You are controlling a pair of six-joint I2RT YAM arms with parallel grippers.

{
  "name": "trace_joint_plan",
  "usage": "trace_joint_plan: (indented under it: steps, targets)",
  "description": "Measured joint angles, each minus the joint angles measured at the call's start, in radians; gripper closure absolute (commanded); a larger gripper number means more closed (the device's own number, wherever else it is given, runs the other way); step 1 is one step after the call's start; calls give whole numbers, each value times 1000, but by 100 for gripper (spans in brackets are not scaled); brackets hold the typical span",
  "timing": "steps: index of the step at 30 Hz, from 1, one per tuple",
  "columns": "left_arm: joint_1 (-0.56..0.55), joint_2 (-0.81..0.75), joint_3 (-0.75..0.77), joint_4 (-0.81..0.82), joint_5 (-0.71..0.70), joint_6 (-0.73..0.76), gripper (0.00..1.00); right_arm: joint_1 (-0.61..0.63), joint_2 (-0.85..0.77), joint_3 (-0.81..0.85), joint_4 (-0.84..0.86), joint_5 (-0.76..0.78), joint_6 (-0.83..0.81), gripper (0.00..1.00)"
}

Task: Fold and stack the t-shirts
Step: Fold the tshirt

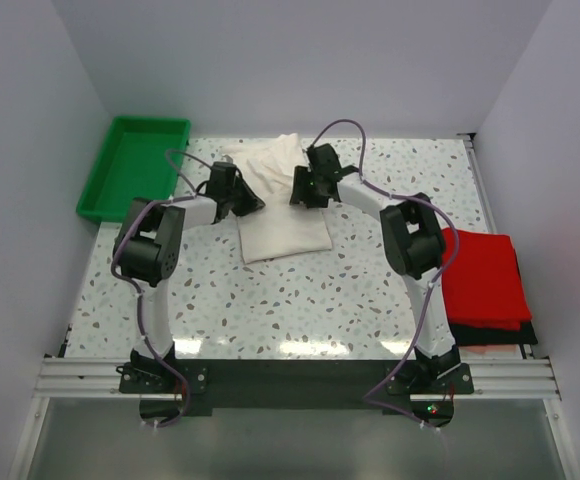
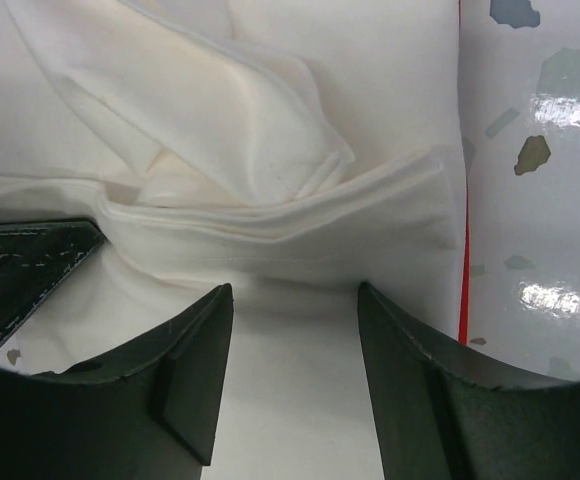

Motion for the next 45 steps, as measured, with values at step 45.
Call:
trace_joint_plan:
  steps: [45]
  targets:
    - [-415, -855, -865, 20, -269, -227, 48, 217, -1220, -1179, -3, 138, 194, 35]
